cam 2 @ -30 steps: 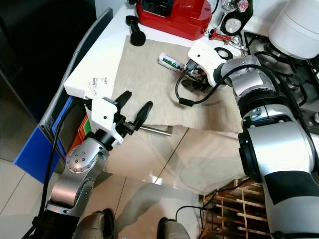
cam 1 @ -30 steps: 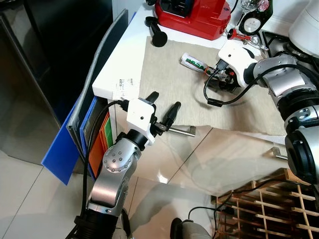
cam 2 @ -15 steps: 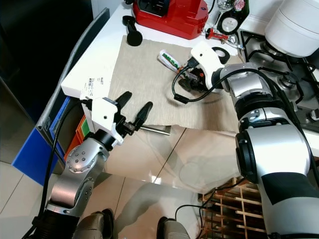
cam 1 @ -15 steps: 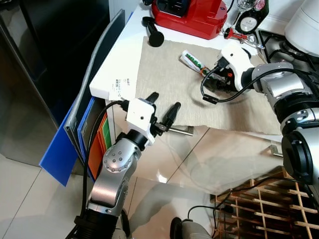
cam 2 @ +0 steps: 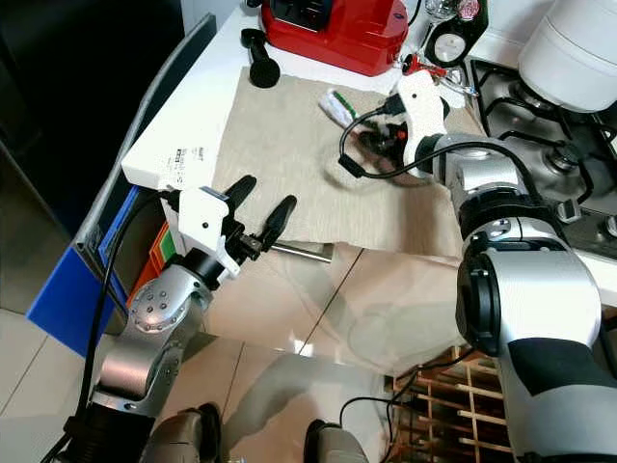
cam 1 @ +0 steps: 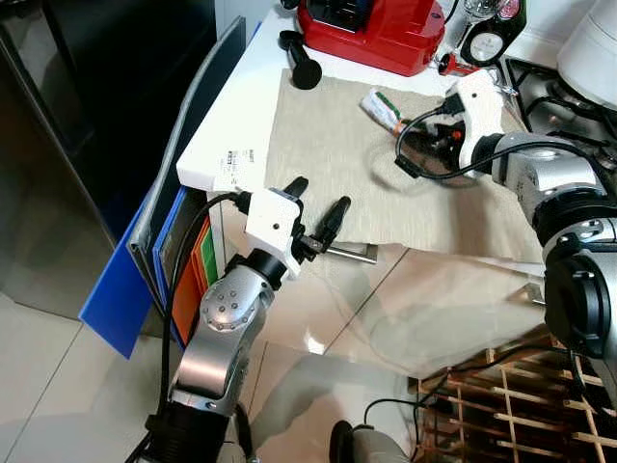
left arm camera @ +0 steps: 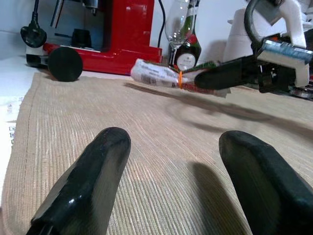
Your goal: Restocking fridge
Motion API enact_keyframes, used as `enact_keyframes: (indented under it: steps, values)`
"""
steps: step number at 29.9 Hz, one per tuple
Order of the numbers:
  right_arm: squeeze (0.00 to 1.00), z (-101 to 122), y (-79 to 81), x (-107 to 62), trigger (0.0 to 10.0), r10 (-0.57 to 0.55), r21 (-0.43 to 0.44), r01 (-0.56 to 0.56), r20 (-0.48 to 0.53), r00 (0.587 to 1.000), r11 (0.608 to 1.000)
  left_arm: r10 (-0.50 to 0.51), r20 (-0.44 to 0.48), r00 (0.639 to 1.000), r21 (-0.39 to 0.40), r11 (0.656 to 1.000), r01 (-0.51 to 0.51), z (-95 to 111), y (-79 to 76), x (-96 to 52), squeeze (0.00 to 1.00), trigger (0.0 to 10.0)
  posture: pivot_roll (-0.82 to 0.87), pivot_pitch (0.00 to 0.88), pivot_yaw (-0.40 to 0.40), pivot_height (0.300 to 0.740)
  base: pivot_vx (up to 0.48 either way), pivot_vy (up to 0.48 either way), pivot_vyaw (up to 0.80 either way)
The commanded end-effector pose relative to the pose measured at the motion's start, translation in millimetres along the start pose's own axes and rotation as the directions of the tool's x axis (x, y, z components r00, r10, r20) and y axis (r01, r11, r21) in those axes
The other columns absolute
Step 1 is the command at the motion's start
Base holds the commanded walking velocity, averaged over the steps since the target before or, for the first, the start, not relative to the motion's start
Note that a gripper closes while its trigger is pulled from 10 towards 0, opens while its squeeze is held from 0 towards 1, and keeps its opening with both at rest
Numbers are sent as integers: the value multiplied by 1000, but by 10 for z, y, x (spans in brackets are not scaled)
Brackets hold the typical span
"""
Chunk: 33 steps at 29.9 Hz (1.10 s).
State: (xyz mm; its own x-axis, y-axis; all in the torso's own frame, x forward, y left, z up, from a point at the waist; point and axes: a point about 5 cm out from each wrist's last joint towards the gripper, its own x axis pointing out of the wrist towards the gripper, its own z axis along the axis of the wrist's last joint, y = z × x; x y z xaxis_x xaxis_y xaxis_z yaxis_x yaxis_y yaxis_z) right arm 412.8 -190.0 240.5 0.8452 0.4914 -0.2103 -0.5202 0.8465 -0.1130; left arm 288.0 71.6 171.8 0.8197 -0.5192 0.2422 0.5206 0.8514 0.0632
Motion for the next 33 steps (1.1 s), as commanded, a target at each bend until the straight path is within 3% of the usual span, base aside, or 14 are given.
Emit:
enact_keyframes:
  steps: [1, 8, 10, 13, 17, 20, 22, 23, 24, 26, 27, 31, 33]
  values:
    - [0, 183, -19, -23, 0, 11, -27, -9, 74, 997, 1000, -6, -19, 1000, -10, 1000, 6, -41, -27, 15, 0, 10000, 97, 160, -132, 740, 0, 0, 0]
    - [0, 364, -15, -40, 0, 27, -55, -18, 160, 987, 998, -16, -17, 1000, -8, 1000, 15, -48, -39, 46, 0, 10000, 88, 148, -134, 740, 0, 0, 0]
    - [0, 478, -36, -66, 0, -5, -73, 22, 233, 972, 997, -11, -15, 1000, 1, 1000, 11, -44, -43, 61, 0, 10000, 86, 144, -135, 740, 0, 0, 0]
    - [0, 522, -46, -79, 0, -21, -80, 44, 263, 965, 996, -8, -16, 1000, 7, 1000, 8, -46, -42, 69, 0, 10000, 85, 140, -137, 740, 0, 0, 0]
    - [0, 559, -84, -161, 0, -159, -134, 235, 423, 892, 963, 70, -83, 994, -9, 997, -71, -149, 26, 118, 0, 10000, 75, 123, -128, 740, 0, 0, 0]
    - [0, 499, -93, -198, 0, -222, -83, 295, 475, 851, 952, 98, -90, 991, -17, 995, -100, -162, 59, 145, 0, 10000, 68, 112, -121, 740, 0, 0, 0]
    - [0, 399, -74, -259, 0, -296, -65, 385, 529, 796, 920, 92, -82, 992, 4, 996, -92, -149, 67, 177, 0, 10000, 60, 91, -107, 740, 0, 0, 0]
    - [0, 399, -74, -259, 0, -296, -65, 385, 529, 796, 920, 92, -82, 992, 4, 996, -92, -149, 67, 177, 0, 10000, 60, 91, -107, 740, 0, 0, 0]
    - [0, 303, -31, -322, 0, -358, -49, 467, 573, 737, 883, 91, -78, 993, 15, 996, -90, -143, 82, 214, 0, 10000, 54, 81, -99, 740, 0, 0, 0]
    - [0, 208, 23, -391, 0, -418, -19, 535, 601, 682, 845, 100, -71, 992, 14, 995, -99, -126, 94, 238, 0, 10000, 47, 70, -89, 740, 0, 0, 0]
    - [0, 208, 23, -391, 0, -418, -19, 535, 601, 682, 845, 100, -71, 992, 14, 995, -99, -126, 94, 238, 0, 10000, 47, 70, -89, 740, 0, 0, 0]
    - [0, 33, 152, -517, 0, -491, -15, 655, 649, 581, 755, 115, -66, 991, 21, 993, -113, -110, 112, 291, 0, 10000, 36, 53, -56, 740, 0, 0, 0]
    - [0, 16, 170, -532, 0, -497, -19, 669, 654, 571, 743, 119, -65, 991, 27, 993, -117, -110, 118, 298, 0, 10000, 36, 53, -56, 740, 0, 0, 0]
